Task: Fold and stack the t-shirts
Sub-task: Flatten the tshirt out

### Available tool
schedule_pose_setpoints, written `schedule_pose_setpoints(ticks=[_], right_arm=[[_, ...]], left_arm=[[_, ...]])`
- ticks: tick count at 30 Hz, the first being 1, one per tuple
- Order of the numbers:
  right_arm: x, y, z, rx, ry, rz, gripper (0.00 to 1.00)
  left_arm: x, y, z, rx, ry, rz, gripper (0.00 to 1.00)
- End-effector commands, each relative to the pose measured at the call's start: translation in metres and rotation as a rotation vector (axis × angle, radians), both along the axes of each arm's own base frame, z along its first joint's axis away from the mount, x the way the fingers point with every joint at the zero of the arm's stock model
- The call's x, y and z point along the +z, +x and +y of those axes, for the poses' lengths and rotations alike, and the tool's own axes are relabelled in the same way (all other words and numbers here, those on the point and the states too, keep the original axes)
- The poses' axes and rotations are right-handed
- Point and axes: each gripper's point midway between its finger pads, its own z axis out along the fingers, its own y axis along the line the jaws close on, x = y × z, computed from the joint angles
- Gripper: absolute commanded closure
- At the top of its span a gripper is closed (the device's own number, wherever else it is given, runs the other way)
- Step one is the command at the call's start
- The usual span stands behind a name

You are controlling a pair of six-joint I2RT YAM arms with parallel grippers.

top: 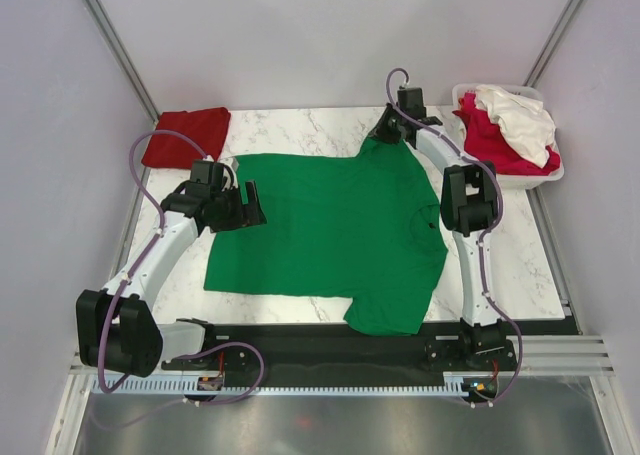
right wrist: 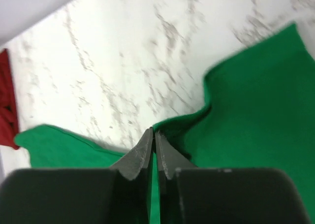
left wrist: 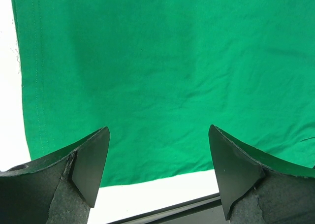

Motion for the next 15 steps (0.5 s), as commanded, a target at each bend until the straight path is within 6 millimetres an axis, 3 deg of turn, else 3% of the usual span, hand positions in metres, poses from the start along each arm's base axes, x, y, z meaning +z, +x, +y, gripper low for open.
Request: schedule_pose_setpoints(ticks=[1, 3, 4, 5, 6, 8, 10, 12, 15], right_arm=[[0.014, 0.025, 0.023, 0.038, 0.107, -0.063, 0.87], [0.03, 0.038, 0.039, 0.078, 0.202, -0.121, 0.65], [0.021, 0.042, 0.045, 0.089, 0.241, -0.122, 0.53], [0.022, 0.044, 0.051, 0.108, 0.284, -0.138, 0.31], [0.033, 0.047, 0.061, 0.137, 0.362, -0.176, 0.24], [0.037, 0.052, 0.071, 0.181, 0.43, -0.222, 0.14], [0.047, 0.052, 0.073, 0.207, 0.428, -0.252, 0.13], [0.058, 0.053, 0.066, 0.19, 0.379, -0.289, 0.12], [0.089, 0.036, 0.05, 0.178, 0.267, -0.355, 0.09]], left_arm=[[-0.003, 0.001, 0.003, -0.028, 0.035, -0.009, 0.12], [-0.003, 0.001, 0.003, -0.027, 0.038, -0.011, 0.12], [-0.004, 0.001, 0.003, -0.026, 0.04, -0.01, 0.12], [-0.004, 0.001, 0.004, -0.024, 0.043, -0.011, 0.12], [-0.005, 0.0, 0.004, -0.026, 0.043, -0.008, 0.12], [-0.005, 0.001, 0.005, -0.022, 0.05, -0.007, 0.12], [-0.006, 0.0, 0.005, -0.023, 0.052, -0.006, 0.12], [-0.007, 0.0, 0.004, -0.023, 0.057, -0.004, 0.12], [-0.008, 0.001, 0.004, -0.026, 0.059, 0.0, 0.12]])
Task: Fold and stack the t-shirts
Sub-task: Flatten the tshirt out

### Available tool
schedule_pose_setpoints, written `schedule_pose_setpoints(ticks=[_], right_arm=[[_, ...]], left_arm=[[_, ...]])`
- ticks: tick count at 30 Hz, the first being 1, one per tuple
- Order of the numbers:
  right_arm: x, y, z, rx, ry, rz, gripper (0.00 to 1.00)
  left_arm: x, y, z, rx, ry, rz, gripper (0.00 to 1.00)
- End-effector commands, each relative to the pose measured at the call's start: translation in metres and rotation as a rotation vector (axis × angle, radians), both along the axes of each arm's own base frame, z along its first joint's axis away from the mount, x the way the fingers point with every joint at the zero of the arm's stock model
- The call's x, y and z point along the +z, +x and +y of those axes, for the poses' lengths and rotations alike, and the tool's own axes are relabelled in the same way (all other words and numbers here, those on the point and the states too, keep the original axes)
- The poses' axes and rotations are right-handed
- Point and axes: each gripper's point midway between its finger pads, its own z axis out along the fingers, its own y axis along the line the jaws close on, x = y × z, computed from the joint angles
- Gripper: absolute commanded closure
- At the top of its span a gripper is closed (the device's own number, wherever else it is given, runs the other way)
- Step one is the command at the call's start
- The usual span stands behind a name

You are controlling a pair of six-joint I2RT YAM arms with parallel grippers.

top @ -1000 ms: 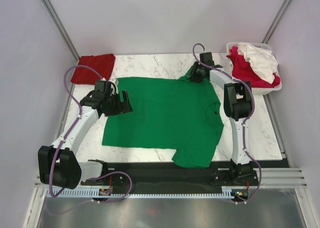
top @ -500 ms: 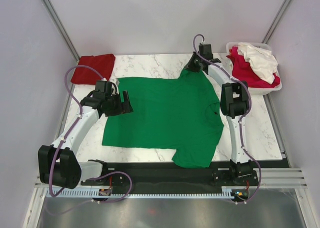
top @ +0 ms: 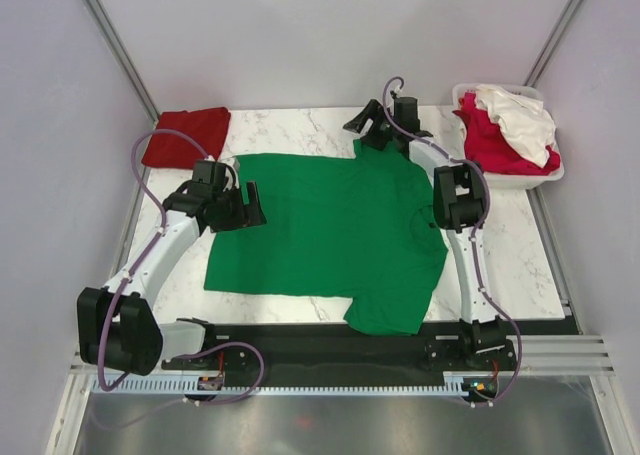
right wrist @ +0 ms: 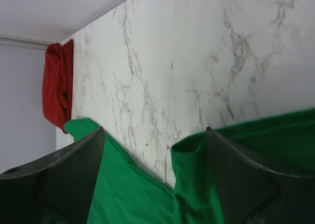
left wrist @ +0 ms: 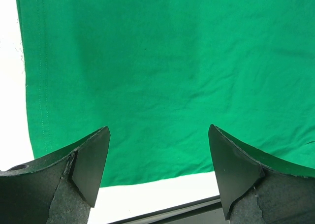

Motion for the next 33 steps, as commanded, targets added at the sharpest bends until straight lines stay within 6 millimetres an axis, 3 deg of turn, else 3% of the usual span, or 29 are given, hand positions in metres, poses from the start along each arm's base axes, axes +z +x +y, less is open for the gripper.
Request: schedule_pose_setpoints(ticks=[1, 3, 5, 9, 10, 11, 12, 13, 15, 16, 18, 23, 25, 26, 27, 29, 30, 31, 32, 33], right_arm=[[0.113, -0.008, -0.019, -0.036, -0.105, -0.268, 0.09], [0.134, -0.028, -0.039, -0.093, -0.209, -0.236, 0.05], [0.12, -0.042, -0.065, -0.155, -0.334, -0.176, 0.04], [0.097, -0.093, -0.097, -0.181, -0.495, -0.031, 0.04], [0.074, -0.109, -0.103, -0.171, -0.534, 0.028, 0.04], [0.071, -0.12, -0.114, -0.192, -0.58, 0.054, 0.05], [0.051, -0.134, -0.122, -0.196, -0.623, 0.109, 0.05], [0.045, -0.141, -0.129, -0.207, -0.653, 0.134, 0.05], [0.029, -0.157, -0.137, -0.191, -0.702, 0.181, 0.05], [0.024, -0.161, -0.139, -0.183, -0.711, 0.195, 0.05], [0.012, -0.169, -0.135, -0.14, -0.712, 0.217, 0.06], [-0.006, -0.161, -0.129, -0.095, -0.711, 0.239, 0.06], [-0.002, -0.148, -0.125, -0.094, -0.699, 0.219, 0.06], [-0.014, -0.146, -0.124, -0.084, -0.706, 0.24, 0.06], [-0.009, -0.135, -0.123, -0.093, -0.702, 0.223, 0.06], [-0.02, -0.124, -0.122, -0.091, -0.713, 0.244, 0.06], [-0.025, -0.12, -0.121, -0.086, -0.716, 0.252, 0.06], [-0.03, -0.116, -0.123, -0.093, -0.723, 0.261, 0.06], [-0.052, -0.12, -0.124, -0.075, -0.741, 0.312, 0.06], [-0.043, -0.105, -0.124, -0.094, -0.739, 0.289, 0.06]], left_arm=[[-0.006, 0.0, 0.002, -0.03, 0.039, 0.001, 0.12], [-0.008, 0.001, 0.002, -0.03, 0.043, 0.007, 0.12], [-0.009, 0.001, 0.002, -0.029, 0.039, 0.014, 0.12], [-0.008, 0.009, -0.004, 0.008, 0.002, 0.033, 0.12], [-0.015, 0.013, -0.005, 0.019, 0.0, 0.063, 0.12], [-0.009, 0.021, -0.009, 0.038, -0.02, 0.059, 0.12], [-0.02, 0.025, -0.014, 0.04, -0.031, 0.104, 0.12], [-0.02, 0.031, -0.017, 0.044, -0.036, 0.108, 0.14], [-0.016, 0.047, -0.025, 0.05, -0.038, 0.102, 0.15], [-0.028, 0.055, -0.024, 0.063, -0.008, 0.129, 0.15], [-0.02, 0.078, -0.028, 0.073, -0.005, 0.099, 0.15], [-0.037, 0.142, -0.03, 0.101, 0.057, 0.09, 0.15], [-0.042, 0.159, -0.029, 0.11, 0.075, 0.089, 0.15], [-0.037, 0.173, -0.031, 0.108, 0.075, 0.065, 0.15], [-0.053, 0.177, -0.032, 0.104, 0.087, 0.093, 0.15], [-0.06, 0.189, -0.029, 0.113, 0.116, 0.09, 0.15], [-0.079, 0.191, -0.027, 0.115, 0.135, 0.123, 0.15], [-0.084, 0.194, -0.026, 0.118, 0.138, 0.131, 0.15], [-0.083, 0.2, -0.026, 0.123, 0.135, 0.124, 0.15], [-0.1, 0.202, -0.024, 0.123, 0.134, 0.157, 0.15]])
